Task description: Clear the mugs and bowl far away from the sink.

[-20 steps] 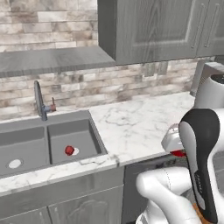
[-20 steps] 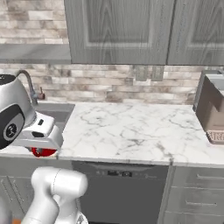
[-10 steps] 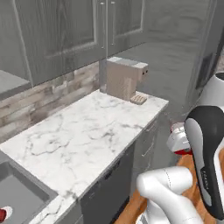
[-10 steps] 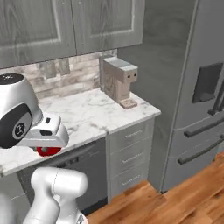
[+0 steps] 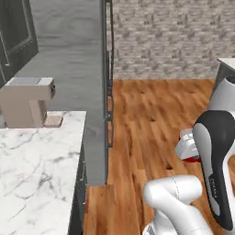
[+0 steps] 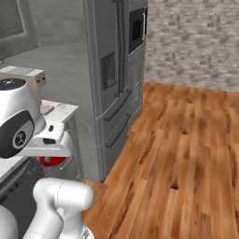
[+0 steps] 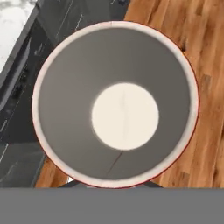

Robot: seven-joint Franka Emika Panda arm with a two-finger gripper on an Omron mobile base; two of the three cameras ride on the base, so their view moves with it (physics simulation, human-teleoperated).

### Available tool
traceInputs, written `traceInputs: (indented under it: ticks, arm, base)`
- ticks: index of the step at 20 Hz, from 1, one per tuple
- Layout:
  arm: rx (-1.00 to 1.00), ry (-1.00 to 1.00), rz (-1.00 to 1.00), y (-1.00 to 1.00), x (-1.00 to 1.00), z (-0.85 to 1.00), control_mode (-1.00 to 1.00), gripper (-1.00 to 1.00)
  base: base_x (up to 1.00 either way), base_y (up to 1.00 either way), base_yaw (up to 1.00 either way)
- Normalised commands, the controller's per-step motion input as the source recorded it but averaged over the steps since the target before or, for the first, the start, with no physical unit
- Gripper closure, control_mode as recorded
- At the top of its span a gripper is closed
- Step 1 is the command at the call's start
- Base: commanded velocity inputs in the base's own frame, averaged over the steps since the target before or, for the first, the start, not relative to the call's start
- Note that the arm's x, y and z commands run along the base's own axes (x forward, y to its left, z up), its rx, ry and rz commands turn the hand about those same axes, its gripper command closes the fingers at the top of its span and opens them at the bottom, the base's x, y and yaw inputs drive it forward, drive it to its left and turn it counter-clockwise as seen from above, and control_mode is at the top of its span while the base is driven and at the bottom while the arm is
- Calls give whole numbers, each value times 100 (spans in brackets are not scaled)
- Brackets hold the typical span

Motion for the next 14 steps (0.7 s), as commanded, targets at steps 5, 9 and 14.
traceInputs:
  ticks: [5, 9, 14]
  arm:
    - [0, 0, 0, 0, 0, 0, 100, 100]
    - [0, 0, 0, 0, 0, 0, 100, 100]
    - [0, 0, 0, 0, 0, 0, 100, 100]
  base:
    - [0, 0, -100]
    - [0, 0, -100]
    - [9, 0, -94]
